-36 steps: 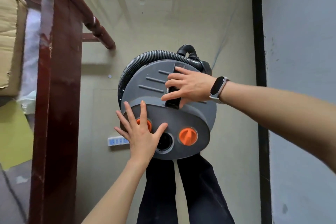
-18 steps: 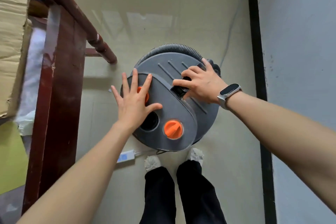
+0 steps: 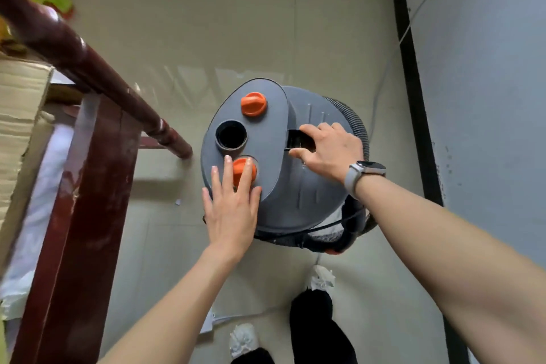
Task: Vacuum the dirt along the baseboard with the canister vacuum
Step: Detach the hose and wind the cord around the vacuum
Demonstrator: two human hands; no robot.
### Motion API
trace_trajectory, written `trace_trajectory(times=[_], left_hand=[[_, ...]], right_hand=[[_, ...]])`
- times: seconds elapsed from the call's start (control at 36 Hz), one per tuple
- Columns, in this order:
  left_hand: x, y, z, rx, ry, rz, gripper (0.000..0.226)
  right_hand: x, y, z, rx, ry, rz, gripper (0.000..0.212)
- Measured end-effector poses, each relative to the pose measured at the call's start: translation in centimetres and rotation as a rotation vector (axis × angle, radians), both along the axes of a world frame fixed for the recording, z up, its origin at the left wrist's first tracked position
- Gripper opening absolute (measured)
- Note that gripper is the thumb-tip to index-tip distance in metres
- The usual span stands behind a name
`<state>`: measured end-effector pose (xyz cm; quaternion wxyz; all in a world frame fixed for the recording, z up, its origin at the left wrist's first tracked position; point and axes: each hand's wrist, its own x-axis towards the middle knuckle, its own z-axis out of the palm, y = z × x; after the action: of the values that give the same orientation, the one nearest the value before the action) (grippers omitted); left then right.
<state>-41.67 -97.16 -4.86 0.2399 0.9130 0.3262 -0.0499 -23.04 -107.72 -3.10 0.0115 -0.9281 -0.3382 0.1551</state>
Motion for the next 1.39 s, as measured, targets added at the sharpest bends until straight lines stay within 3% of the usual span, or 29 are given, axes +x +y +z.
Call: trace_trajectory(times=[0.11, 0.31, 0.5, 0.83, 1.39], left_hand=[[4.3, 1.7, -0.3, 0.042, -0.030, 0.008, 0.057], [12.1, 4.6, -1.2, 0.095, -0.074, 0.114, 0.048], [18.7, 8.9, -0.4, 0.035, 0.027, 0.166, 0.053], [25.8, 23.4, -1.0, 0.023, 0.031, 0.059, 0.055], [38.8, 47.1, -0.7, 0.136, 0.152, 0.254, 0.054]], right_hand=[[3.5, 2.1, -0.2, 0.028, 0.016, -0.049, 0.055], [10.2, 6.2, 0.1, 0.046, 0.060, -0.083, 0.056], [15.3, 10.6, 0.3, 0.062, 0.091, -0.115, 0.055], [22.0, 22.9, 0.4, 0.037, 0.095, -0.047, 0.046], [36.1, 49.1, -0.5, -0.023, 0.064, 0.252, 0.056]])
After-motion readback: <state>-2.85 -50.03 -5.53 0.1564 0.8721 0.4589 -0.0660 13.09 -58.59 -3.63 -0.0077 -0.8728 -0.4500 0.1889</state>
